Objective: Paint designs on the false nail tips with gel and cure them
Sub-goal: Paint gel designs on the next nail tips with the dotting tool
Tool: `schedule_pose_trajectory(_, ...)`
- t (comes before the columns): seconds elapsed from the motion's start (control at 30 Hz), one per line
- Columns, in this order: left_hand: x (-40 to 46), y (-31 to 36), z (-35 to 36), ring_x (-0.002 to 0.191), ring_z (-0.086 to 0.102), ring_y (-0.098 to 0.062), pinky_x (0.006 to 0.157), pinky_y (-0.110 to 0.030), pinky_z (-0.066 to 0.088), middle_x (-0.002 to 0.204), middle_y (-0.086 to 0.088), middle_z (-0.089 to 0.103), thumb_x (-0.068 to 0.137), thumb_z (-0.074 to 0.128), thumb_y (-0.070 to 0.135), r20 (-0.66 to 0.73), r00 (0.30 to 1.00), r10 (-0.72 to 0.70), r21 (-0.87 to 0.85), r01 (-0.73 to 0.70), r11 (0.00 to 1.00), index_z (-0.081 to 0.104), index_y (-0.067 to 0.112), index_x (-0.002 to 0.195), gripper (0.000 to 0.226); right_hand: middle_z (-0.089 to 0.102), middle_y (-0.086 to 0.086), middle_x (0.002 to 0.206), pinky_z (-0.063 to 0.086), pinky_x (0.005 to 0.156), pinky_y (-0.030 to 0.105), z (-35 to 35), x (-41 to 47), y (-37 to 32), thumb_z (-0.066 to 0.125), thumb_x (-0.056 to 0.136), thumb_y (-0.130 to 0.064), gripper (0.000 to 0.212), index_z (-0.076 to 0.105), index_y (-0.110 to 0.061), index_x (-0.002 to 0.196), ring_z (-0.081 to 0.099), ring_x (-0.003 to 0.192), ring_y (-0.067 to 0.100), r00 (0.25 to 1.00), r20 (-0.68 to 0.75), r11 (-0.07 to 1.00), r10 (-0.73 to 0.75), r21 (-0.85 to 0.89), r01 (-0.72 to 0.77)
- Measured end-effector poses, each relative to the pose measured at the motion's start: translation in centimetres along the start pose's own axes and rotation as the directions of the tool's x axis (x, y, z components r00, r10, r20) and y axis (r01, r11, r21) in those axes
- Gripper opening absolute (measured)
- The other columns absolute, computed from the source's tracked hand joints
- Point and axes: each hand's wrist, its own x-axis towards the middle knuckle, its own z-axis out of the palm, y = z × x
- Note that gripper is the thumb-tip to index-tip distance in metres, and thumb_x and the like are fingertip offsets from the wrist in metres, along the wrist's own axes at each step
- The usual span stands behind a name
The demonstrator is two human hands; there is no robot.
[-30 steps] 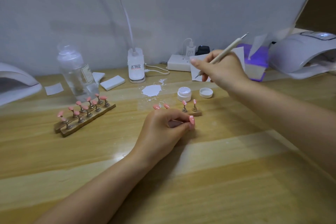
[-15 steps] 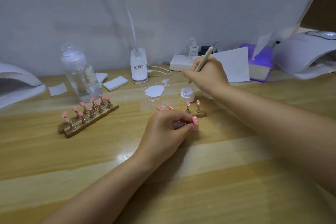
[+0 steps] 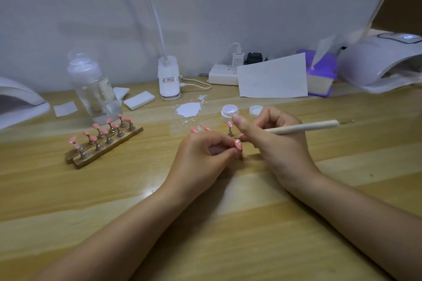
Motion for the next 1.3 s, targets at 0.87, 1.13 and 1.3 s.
schedule_pose_trajectory(0.87,0.02,-0.20,-0.06,0.069,0.063,0.007,0.067,-0.006,0.044,0.072,0.011,0.071,0.076,0.070,-0.001,0.007,1.000,-0.025,0.000,0.025,1.000,0.072,0.016,0.074,0.017,0.037,-0.011,0.029,0.031,0.034,0.007,0.41,0.10,-0.31,0.052,0.075,0.017,0.043,0.031,-0.010,0.050,0.043,0.029,-0.002,0.993,0.112,0.999,0.047,0.022,-0.050)
schedule_pose_trajectory(1.13,0.07,-0.26,-0.07,0.069,0.063,0.007,0.069,-0.008,0.045,0.073,0.011,0.071,0.076,0.070,0.000,0.001,1.000,-0.017,0.024,0.016,1.000,0.072,0.019,0.073,0.019,0.038,-0.010,0.029,0.034,0.035,0.008,0.42,0.06,-0.41,0.050,0.073,0.019,0.042,0.031,-0.010,0.050,0.043,0.028,0.000,0.991,0.123,0.999,0.049,0.008,-0.051)
schedule_pose_trajectory(1.3,0.08,-0.27,-0.04,0.069,0.063,0.007,0.067,-0.008,0.045,0.072,0.011,0.071,0.076,0.070,0.000,0.011,1.000,-0.029,0.000,0.029,1.000,0.072,0.017,0.074,0.017,0.037,-0.011,0.029,0.036,0.036,0.009,0.40,0.06,-0.34,0.050,0.072,0.019,0.042,0.030,-0.010,0.049,0.041,0.027,0.000,0.992,0.119,0.999,0.043,-0.005,-0.043)
